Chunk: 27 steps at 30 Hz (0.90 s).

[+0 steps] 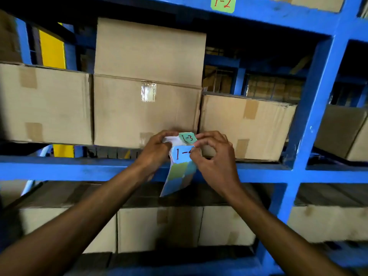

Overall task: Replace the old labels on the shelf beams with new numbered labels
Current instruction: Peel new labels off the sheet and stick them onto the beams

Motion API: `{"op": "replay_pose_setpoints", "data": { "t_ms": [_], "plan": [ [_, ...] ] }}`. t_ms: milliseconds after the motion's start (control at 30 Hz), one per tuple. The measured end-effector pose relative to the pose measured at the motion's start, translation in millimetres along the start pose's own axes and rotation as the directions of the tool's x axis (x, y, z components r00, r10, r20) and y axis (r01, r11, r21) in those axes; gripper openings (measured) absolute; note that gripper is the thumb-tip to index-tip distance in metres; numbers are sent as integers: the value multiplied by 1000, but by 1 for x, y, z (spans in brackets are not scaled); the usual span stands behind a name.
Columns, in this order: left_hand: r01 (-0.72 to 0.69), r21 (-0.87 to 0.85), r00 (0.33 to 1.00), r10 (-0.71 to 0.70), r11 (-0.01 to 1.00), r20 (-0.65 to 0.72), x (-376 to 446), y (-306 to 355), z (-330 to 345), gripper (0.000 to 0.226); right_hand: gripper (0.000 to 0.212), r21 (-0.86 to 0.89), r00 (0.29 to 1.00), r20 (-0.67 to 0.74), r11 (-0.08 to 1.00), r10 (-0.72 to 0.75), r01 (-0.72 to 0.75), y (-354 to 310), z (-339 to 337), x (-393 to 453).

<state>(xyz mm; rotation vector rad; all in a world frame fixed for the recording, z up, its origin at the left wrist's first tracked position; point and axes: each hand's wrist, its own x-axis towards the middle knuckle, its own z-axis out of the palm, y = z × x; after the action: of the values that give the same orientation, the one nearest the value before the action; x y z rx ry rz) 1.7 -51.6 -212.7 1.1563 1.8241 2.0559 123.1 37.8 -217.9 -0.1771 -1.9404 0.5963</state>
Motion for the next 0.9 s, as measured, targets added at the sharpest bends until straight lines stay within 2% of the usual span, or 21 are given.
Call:
{"op": "replay_pose_setpoints", "data": {
  "t_ms": [67,133,233,333,400,533,733,900],
  "plan": [
    [-62,95,998,60,994,18,-5,-15,-3,32,2,79,995,-28,993,92,-90,6,-11,-5],
    [-131,188,987,109,973,120,-10,-33,-9,32,6,121,981,-85,979,176,-166,16,-20,-6],
    [-108,286,963,29,952,268,-22,-52,-12,46,12,136,945,-72,942,319,-307,37,-25,-11],
    [-197,451,938,34,871,344,-34,-59,-10,59,13,107,923,-25,919,384,-380,57,-19,-19],
    [-259,550,916,21,794,401,-40,-66,-8,66,16,63,915,-1,913,404,-403,70,-11,-26],
    [-309,644,879,-48,700,474,-46,-82,-6,82,20,-10,920,-6,920,392,-392,90,5,-39],
    [-382,742,852,-101,551,514,-45,-96,-1,87,21,-71,938,32,937,344,-341,111,21,-48],
    [-433,797,851,-102,420,516,-38,-108,5,89,21,-83,932,47,931,360,-355,124,28,-49]
  ]
}}
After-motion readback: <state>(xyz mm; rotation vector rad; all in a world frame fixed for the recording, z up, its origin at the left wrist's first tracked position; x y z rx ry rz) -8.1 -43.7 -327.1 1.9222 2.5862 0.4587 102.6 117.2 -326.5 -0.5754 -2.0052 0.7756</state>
